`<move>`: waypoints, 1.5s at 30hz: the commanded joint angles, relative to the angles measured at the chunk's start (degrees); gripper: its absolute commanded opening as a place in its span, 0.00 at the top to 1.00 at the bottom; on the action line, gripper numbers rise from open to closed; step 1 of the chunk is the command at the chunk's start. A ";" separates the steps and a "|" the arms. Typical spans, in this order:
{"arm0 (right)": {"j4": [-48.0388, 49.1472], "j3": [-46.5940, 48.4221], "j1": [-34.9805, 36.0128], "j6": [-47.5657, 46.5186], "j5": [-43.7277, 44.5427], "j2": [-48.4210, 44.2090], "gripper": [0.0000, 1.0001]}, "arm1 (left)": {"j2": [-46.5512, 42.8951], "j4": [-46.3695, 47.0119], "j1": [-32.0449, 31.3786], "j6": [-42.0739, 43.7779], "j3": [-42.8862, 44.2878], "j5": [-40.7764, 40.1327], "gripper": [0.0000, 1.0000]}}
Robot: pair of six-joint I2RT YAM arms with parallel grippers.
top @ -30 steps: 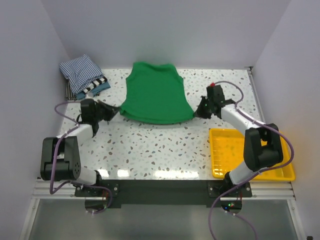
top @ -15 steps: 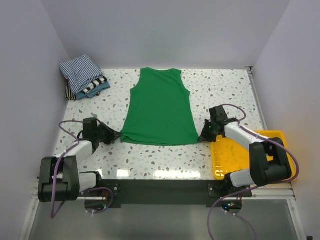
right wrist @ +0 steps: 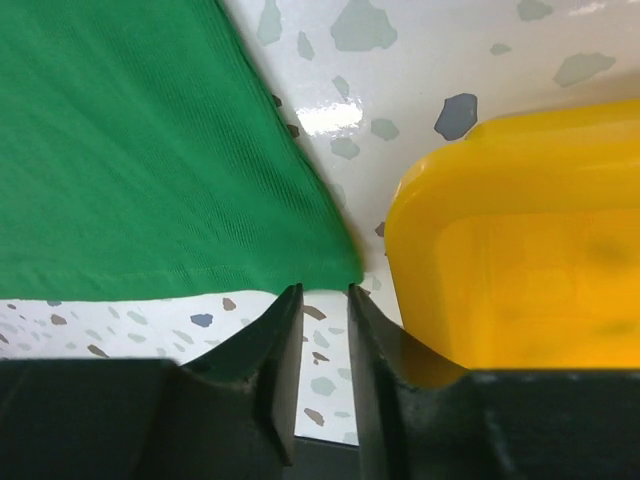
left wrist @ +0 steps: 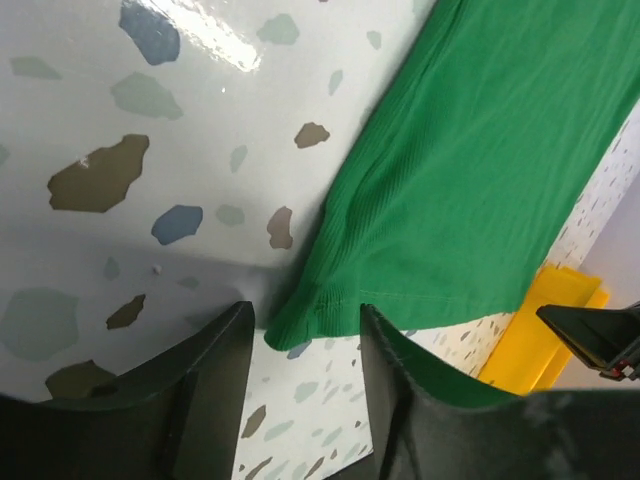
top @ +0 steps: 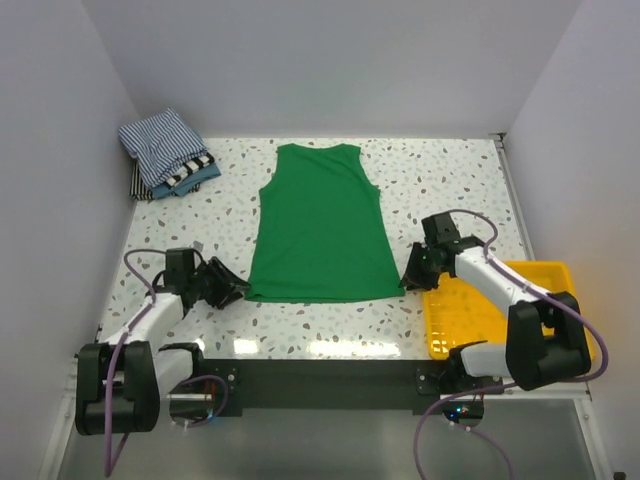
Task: Fold and stack the tank tops
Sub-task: Flatten the tank top out
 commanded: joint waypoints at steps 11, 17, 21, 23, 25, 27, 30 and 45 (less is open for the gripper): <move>-3.69 15.26 24.69 7.83 18.31 -2.01 0.69 | 6.15 -2.71 -0.98 7.64 25.41 -10.11 0.42; 3.17 31.16 42.01 9.78 23.69 15.69 0.71 | 22.37 -3.41 -0.98 7.91 43.09 -12.95 0.47; 0.10 45.84 50.19 9.16 28.36 29.24 0.73 | 23.35 -9.11 -0.28 10.19 51.64 -16.62 0.47; 0.27 51.91 52.66 8.90 28.18 33.75 0.73 | 22.56 -10.61 1.12 10.63 55.50 -17.34 0.46; -1.48 58.57 54.15 8.64 28.79 40.25 0.74 | 22.03 -11.75 2.35 11.07 57.71 -17.69 0.46; -3.32 62.46 54.86 8.46 28.88 45.34 0.74 | 22.12 -13.51 3.15 11.08 60.70 -17.26 0.46; -3.77 66.86 55.91 8.81 28.97 48.61 0.74 | 21.77 -12.82 4.82 10.29 61.15 -14.80 0.46; -6.23 74.78 56.97 10.39 29.85 58.55 0.71 | 21.76 -8.69 5.17 9.14 55.96 -11.45 0.47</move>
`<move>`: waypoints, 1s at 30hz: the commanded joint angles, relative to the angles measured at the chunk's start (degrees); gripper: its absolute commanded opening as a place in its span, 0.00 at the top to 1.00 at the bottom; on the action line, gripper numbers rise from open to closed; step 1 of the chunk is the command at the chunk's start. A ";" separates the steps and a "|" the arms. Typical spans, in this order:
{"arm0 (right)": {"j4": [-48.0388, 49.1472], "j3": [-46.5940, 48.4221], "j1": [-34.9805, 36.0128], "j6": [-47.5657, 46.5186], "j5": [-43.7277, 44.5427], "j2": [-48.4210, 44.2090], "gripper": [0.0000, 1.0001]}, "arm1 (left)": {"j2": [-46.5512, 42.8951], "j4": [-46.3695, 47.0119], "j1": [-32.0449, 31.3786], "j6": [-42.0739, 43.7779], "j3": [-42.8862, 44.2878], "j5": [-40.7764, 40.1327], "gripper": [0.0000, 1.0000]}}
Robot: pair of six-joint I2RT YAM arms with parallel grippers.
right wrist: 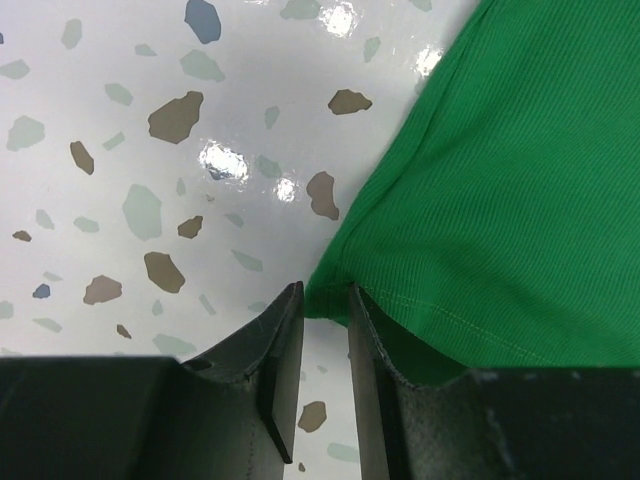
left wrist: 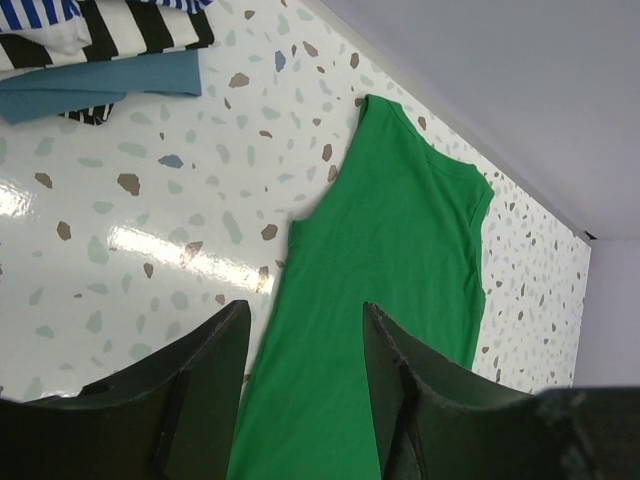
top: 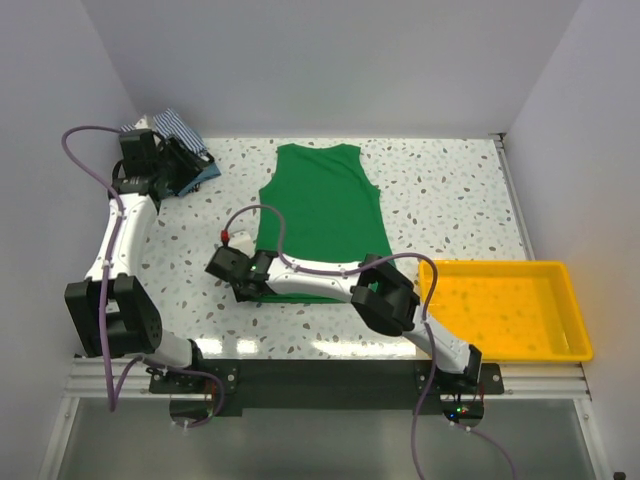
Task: Fold and stack the tank tops
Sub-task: Flatten the tank top out, then fold the tank top
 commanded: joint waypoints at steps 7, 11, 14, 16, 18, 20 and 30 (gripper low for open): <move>-1.64 2.63 1.44 1.14 1.61 2.10 0.73 | 0.33 3.39 0.14 -0.24 -3.24 1.99 0.47; -0.50 -1.40 1.53 1.06 1.00 0.09 0.88 | 0.33 4.70 0.14 -0.67 -5.52 1.91 0.47; 0.02 -5.62 1.61 0.27 -1.19 -3.77 1.00 | 0.24 6.45 -0.03 -1.20 -8.59 2.78 0.48; 2.04 -10.62 1.96 -0.87 -2.69 -8.15 1.00 | -0.02 7.34 -0.56 -1.46 -11.74 3.40 0.48; 4.76 -16.75 2.66 -1.31 -4.88 -11.33 1.00 | -0.11 9.53 -1.96 -1.47 -14.30 3.23 0.48; 7.13 -23.16 3.19 -2.02 -7.69 -16.23 1.00 | -0.11 12.33 -3.28 -1.99 -18.26 3.57 0.48; 10.49 -42.80 5.22 0.70 -9.29 -33.40 1.00 | 7.26 24.04 -15.14 -7.18 -28.03 -0.29 0.48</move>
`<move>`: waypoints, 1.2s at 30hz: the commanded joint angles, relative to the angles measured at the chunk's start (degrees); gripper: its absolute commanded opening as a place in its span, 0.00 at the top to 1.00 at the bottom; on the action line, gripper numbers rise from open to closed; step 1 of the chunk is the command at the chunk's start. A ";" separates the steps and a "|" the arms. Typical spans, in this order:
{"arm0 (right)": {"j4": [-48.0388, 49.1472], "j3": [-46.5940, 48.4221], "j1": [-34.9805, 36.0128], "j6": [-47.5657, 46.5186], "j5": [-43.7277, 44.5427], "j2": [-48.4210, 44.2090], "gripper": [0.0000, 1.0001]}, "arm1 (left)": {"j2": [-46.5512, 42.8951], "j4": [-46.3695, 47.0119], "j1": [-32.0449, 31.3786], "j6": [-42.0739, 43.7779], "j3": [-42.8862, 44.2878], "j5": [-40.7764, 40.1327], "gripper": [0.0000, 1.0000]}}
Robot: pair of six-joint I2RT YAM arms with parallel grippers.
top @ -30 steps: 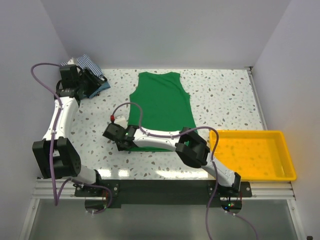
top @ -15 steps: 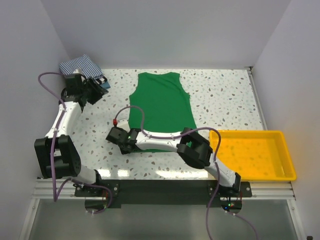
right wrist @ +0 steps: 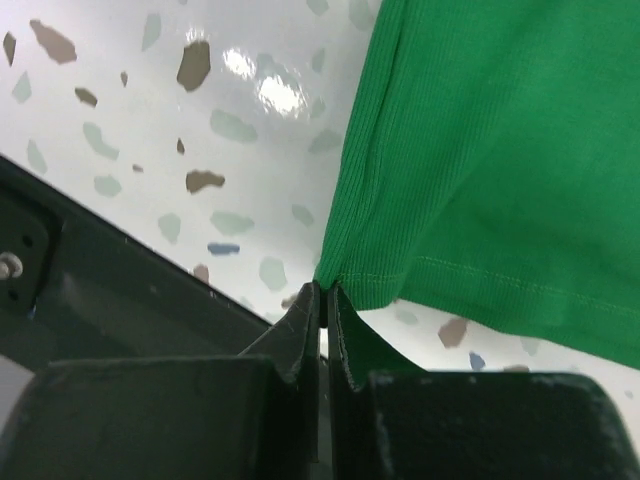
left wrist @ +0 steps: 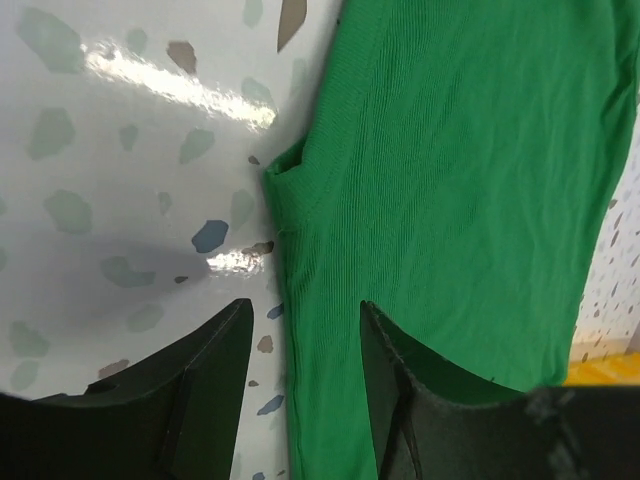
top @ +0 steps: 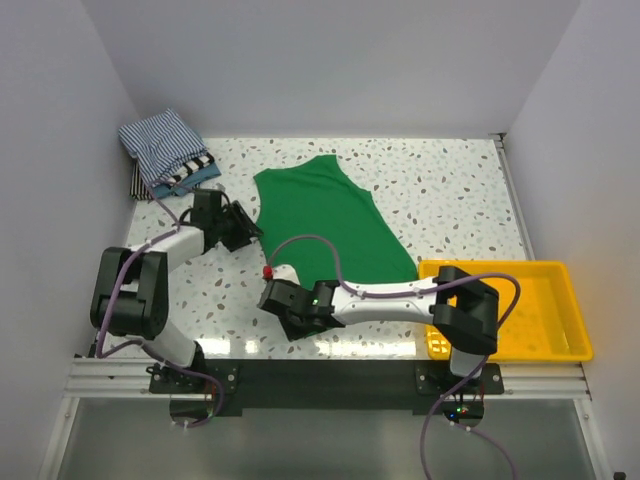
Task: Fold and stack the tank tops
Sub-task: Fold the tank top
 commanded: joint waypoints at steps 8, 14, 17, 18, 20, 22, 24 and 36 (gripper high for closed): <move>0.80 -5.21 1.02 2.61 0.20 -7.30 1.00 | 7.94 6.31 -5.06 -1.45 3.95 -10.48 0.53; 0.36 -4.60 1.64 2.79 0.03 -6.60 1.00 | 9.16 4.30 -5.42 -0.31 4.92 -14.19 0.64; -0.08 -3.37 1.81 2.70 0.12 -5.72 1.00 | 10.31 4.54 -5.51 0.13 5.19 -13.58 0.78; -0.17 -3.10 1.82 2.62 0.12 -5.46 1.00 | 10.40 4.90 -5.51 0.22 4.84 -13.58 0.80; -0.17 -1.96 1.82 2.70 -0.06 -4.23 1.00 | 10.22 4.55 -5.51 0.49 4.92 -14.27 0.90; 0.09 -0.82 1.90 2.53 -1.55 -3.17 1.00 | 9.87 3.24 -5.42 1.10 5.97 -16.02 0.94; 0.27 1.73 2.43 2.53 -2.43 -0.90 1.00 | 8.82 1.04 -5.33 1.80 7.55 -19.37 1.00; 2.91 14.91 2.87 2.09 -11.13 9.84 1.00 | 7.50 -7.75 -0.95 3.47 14.67 -25.71 1.00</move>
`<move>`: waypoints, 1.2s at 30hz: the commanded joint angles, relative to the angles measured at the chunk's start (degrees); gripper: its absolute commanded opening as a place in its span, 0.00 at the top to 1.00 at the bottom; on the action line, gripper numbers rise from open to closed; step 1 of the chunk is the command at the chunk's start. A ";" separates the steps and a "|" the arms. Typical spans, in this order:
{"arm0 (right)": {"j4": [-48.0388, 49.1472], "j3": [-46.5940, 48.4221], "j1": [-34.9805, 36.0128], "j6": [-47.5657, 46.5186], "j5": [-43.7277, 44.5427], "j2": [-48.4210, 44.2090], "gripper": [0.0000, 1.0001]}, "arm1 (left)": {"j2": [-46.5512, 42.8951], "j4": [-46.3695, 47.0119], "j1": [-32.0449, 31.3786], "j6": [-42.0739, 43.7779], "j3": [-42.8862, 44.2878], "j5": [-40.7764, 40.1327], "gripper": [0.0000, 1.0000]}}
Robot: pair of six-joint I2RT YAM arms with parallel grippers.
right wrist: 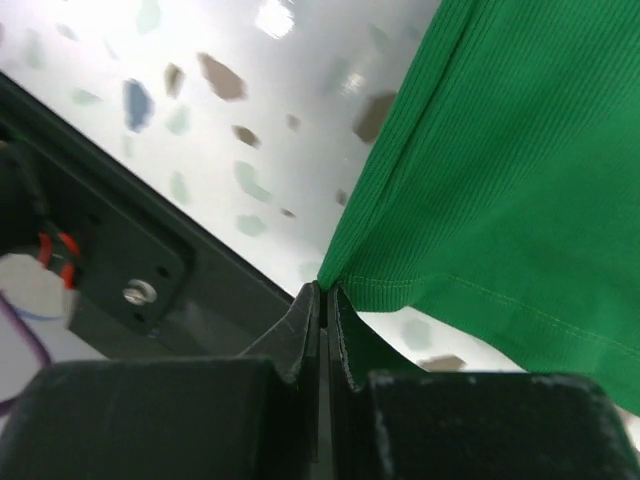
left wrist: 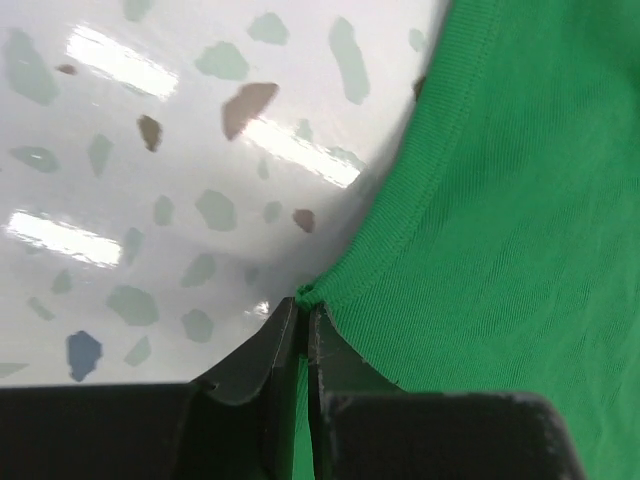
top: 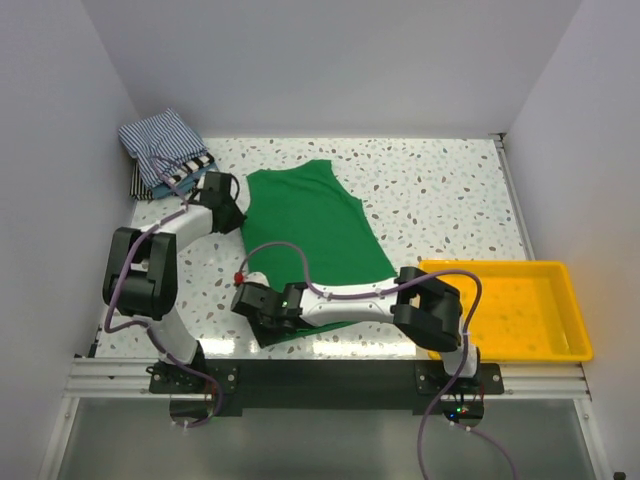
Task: Fold and stack the tank tops
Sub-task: Fold the tank top
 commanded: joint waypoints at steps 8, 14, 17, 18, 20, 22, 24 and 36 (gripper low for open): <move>1.31 8.36 -0.59 -0.34 -4.99 -1.64 1.00 | -1.53 -5.08 5.04 3.07 9.75 -2.95 1.00; 2.98 2.12 -4.01 -0.17 -4.99 -7.00 1.00 | 0.05 -5.09 3.37 2.45 11.86 -2.51 1.00; 3.68 -1.39 -5.16 -0.08 -4.82 -9.63 1.00 | 1.11 -4.91 1.79 1.58 13.00 -2.33 1.00; 4.03 -3.14 -5.60 -0.08 -4.64 -10.25 1.00 | 1.46 -4.91 0.74 1.40 13.35 -2.33 1.00; 4.56 -4.91 -6.04 0.53 -4.38 -12.01 1.00 | 2.60 -5.08 -0.49 1.05 14.67 -2.77 1.00; 5.26 -7.63 -6.48 1.06 -3.77 -13.16 1.00 | 4.18 -5.78 -2.42 0.79 16.42 -3.74 1.00; 5.96 -10.35 -7.09 1.59 -3.33 -14.91 1.00 | 5.76 -6.05 -3.92 0.43 17.48 -4.09 1.00; 7.98 -20.73 -7.71 4.23 0.89 -20.37 1.00 | 11.12 -7.46 -10.51 -0.53 22.67 -6.55 1.00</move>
